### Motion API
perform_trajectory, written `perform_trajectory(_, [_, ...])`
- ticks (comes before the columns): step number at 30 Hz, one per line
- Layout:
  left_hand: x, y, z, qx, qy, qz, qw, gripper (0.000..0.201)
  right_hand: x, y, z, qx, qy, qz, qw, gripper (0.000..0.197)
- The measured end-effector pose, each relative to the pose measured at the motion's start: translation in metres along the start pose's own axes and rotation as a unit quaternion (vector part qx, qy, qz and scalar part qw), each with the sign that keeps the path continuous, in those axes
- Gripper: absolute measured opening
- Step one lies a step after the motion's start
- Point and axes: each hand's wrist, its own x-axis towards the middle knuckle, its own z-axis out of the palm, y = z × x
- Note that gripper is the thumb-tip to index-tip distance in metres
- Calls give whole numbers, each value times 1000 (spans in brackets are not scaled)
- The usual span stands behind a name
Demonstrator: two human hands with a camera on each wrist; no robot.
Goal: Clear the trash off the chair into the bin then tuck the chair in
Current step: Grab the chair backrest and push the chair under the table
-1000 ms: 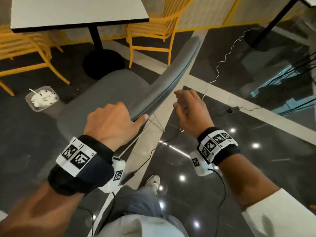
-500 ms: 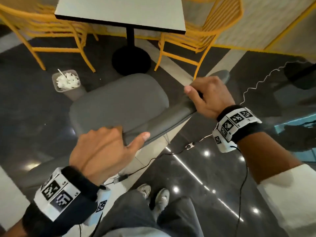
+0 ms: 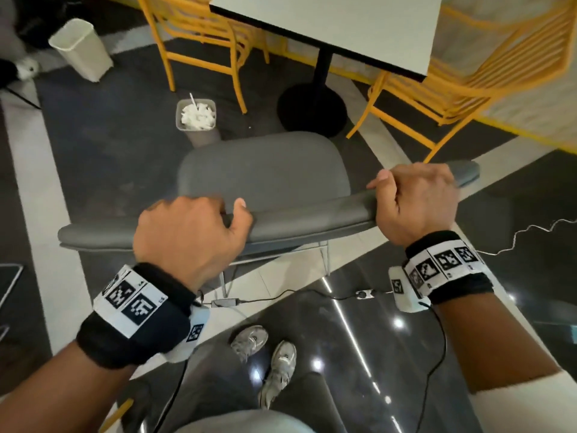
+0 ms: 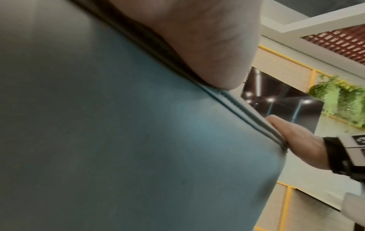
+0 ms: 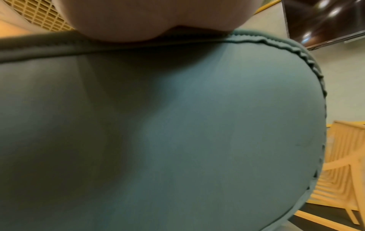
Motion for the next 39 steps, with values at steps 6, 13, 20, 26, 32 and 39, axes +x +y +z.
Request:
perform_trajectory(6, [9,-4,0,-17,24,6,1000,46,-1,-6,-1,10,21,12,1000,54])
perform_trajectory(13, [38,-25,2,-7,56,53,997,39,3,-30,-1,-1,48,39,998,48])
perform_trajectory(20, [75,-44,2,-21,76,109,991,36,15,-47,2,-11,51,77,996,47])
perform_trajectory(26, [100,-58,-1,-26,76,169,982,32,24,-69,5,-20,54,150,987,48])
perform_trajectory(32, [133,-93,-3,-26,89,198,976,31,35,-103,16,-49,55,169,983,52])
perform_trajectory(39, [193,-124,-4,-32,97,220,970,31,65,-135,34,-57,58,184,980,49])
